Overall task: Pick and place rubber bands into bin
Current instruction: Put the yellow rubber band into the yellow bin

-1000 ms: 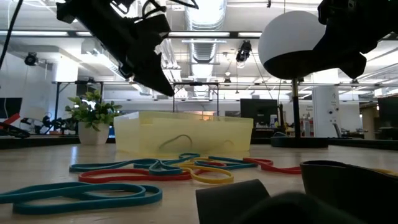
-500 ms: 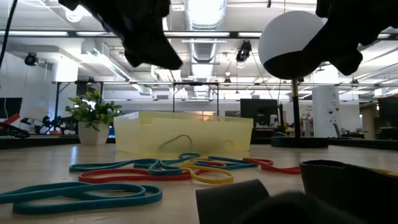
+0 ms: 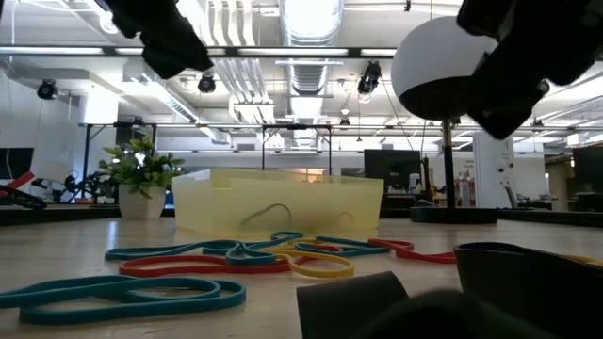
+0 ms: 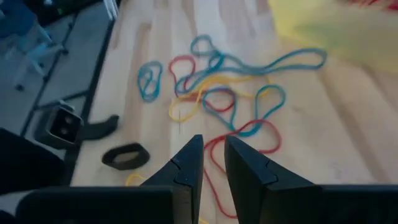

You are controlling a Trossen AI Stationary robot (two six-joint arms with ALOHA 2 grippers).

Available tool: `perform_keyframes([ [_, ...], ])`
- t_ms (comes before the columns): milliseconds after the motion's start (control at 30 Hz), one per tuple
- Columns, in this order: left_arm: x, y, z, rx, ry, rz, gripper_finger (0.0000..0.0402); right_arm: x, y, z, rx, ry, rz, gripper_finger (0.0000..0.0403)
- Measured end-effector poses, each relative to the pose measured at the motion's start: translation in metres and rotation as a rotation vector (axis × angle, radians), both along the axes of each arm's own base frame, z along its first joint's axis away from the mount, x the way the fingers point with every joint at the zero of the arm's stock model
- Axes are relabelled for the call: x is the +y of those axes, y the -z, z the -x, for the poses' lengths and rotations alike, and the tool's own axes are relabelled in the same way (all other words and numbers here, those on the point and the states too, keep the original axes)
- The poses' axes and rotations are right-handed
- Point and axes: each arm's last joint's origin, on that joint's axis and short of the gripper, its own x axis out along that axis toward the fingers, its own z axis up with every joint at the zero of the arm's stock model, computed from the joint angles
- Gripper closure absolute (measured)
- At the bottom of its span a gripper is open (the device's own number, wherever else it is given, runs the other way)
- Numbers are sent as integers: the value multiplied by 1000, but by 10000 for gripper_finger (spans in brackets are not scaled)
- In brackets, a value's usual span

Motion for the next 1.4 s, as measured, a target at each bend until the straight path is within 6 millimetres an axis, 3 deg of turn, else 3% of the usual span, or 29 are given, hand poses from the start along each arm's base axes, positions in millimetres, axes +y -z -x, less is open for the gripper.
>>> perform_keyframes([
  [200,-2,2,8,60,-10,21,312,19,19,-31,116,-78,8,343],
  [367,-5,7,12,111,2,6,312,31,25,-44,205,-183,-38,315],
  [767,-3,26,15,143,-49,21,312,35,29,-48,410,-278,99,241],
  [1400,-4,26,14,119,-74,39,312,32,46,-37,588,-282,190,237],
])
